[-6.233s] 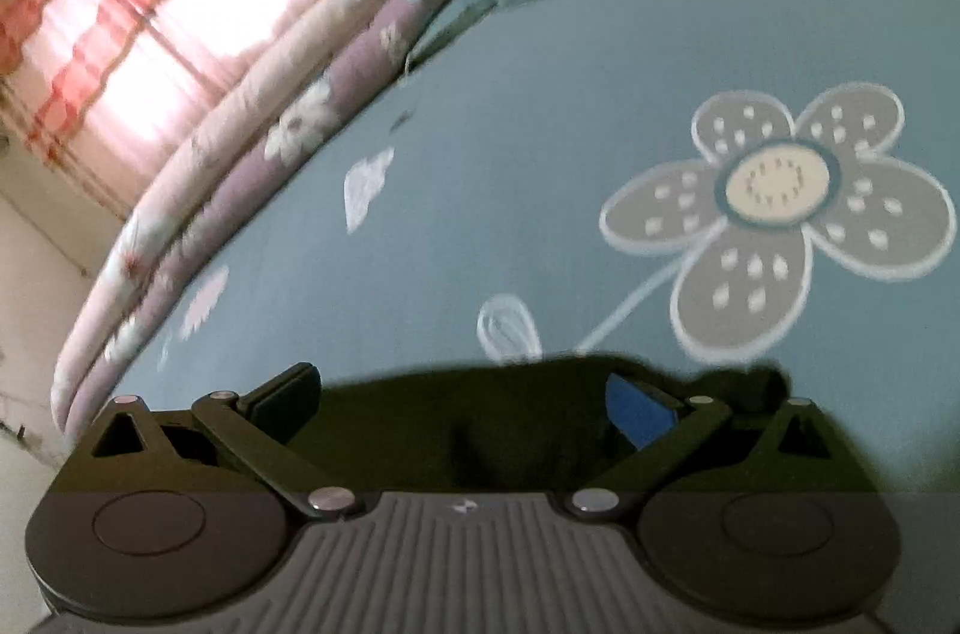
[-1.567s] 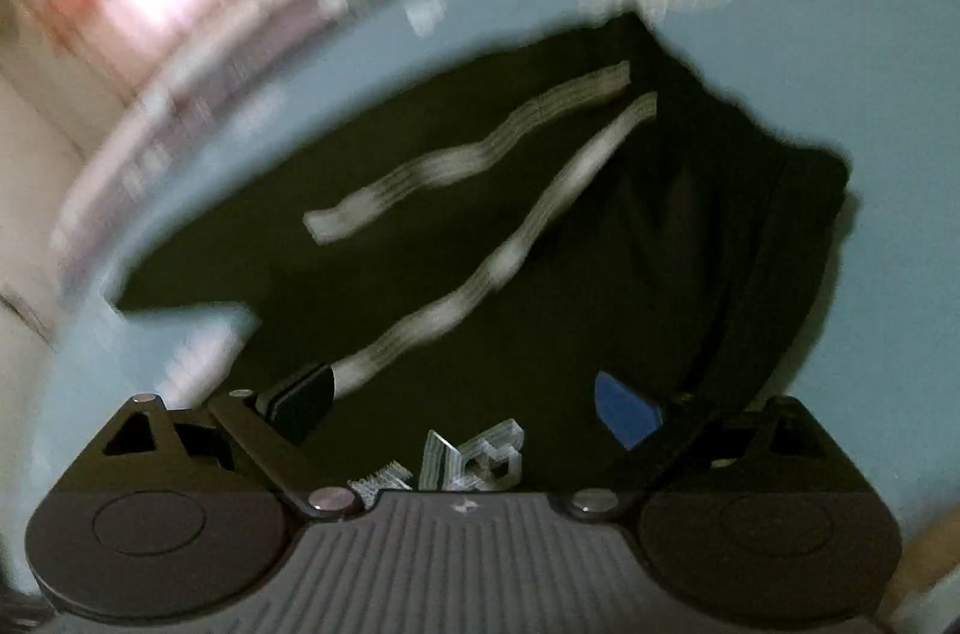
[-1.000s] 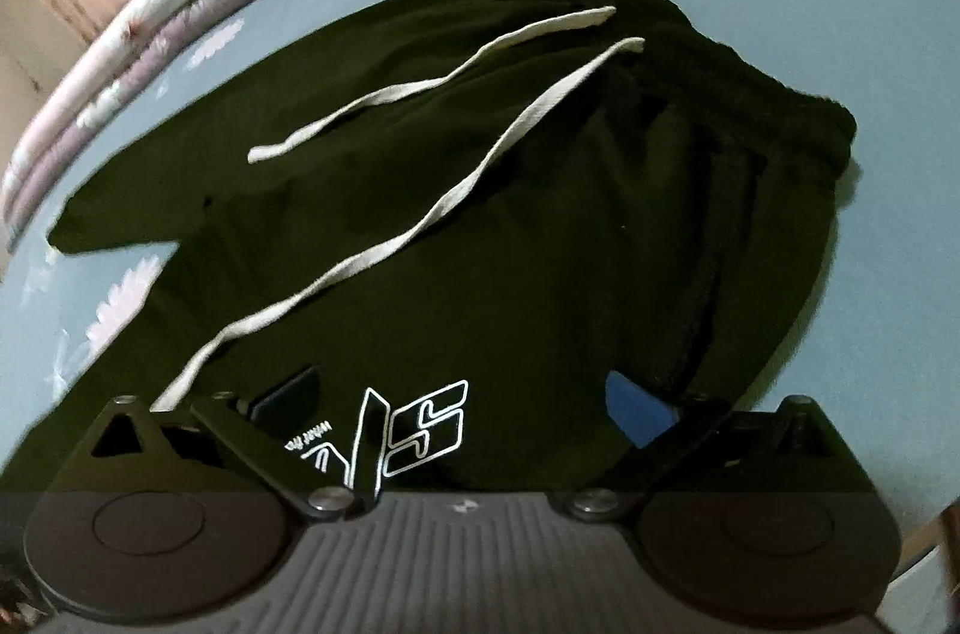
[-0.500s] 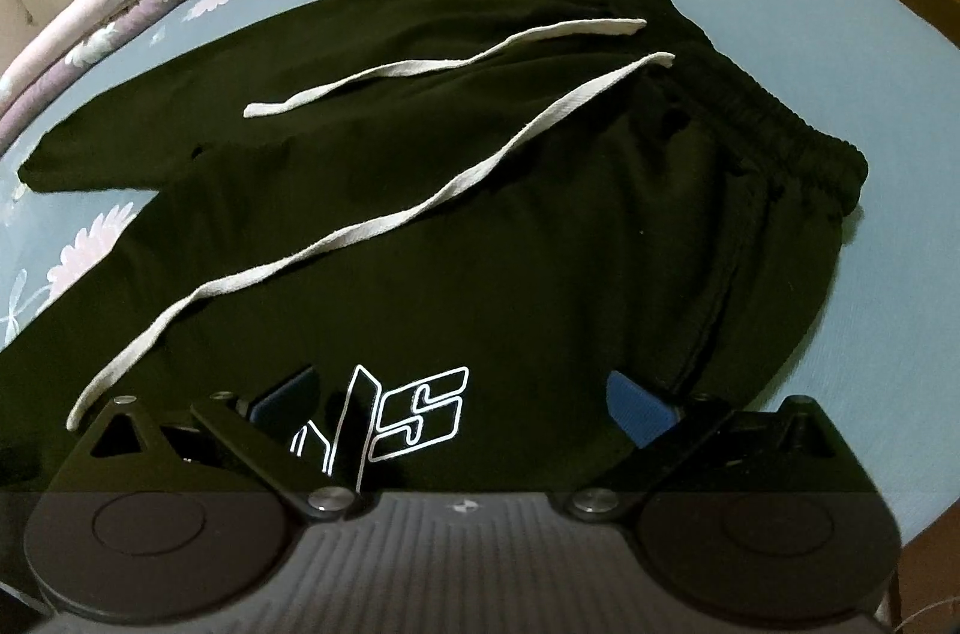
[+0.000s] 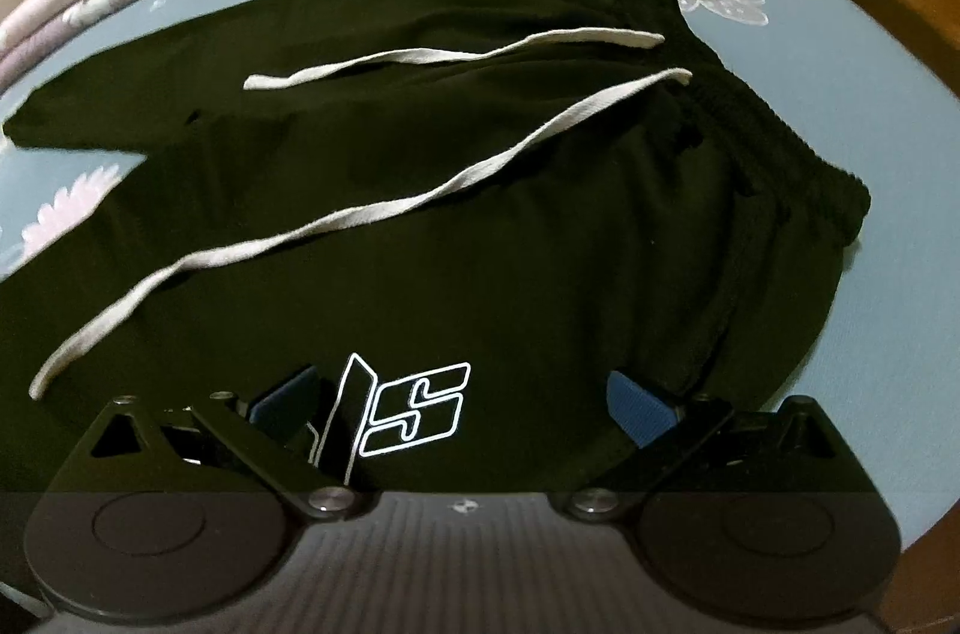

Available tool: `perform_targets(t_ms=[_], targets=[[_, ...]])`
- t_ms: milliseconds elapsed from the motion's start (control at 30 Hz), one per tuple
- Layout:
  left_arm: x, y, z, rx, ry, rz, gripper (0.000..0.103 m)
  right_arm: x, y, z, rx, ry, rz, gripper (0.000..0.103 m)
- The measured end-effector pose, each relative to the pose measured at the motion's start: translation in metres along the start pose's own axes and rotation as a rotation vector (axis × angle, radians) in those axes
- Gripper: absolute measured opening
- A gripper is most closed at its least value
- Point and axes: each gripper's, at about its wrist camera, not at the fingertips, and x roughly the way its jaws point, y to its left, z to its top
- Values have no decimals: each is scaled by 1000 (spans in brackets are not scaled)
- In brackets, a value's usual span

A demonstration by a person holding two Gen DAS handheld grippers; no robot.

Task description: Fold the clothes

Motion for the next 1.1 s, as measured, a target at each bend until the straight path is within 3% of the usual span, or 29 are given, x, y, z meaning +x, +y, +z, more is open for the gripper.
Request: perform_targets(t_ms=[133,233,367,567,800,1033,1100], targets=[[-13,11,1,-27,-24,-10,102,1,2,0,-16,-4,-16,103],[-23,23,11,-60,-94,11,102,1,2,0,-18,-6,-20,103],[-10,46,8,-169,-28,-12,102,1,2,1,-18,-6,-25,103],[-22,44,-12,-124,-21,8,102,0,4,1,-17,-4,-26,103],[-30,39,-11,-149,-36,22,102,4,-4,6,-22,0,-19,103],[-14,5,-13,-34,-25,54,102,5,-2,7,-20,-3,-26,103],[-9,4,-19,-50,0,63,102,5,-2,6,-22,-5,-26,103]])
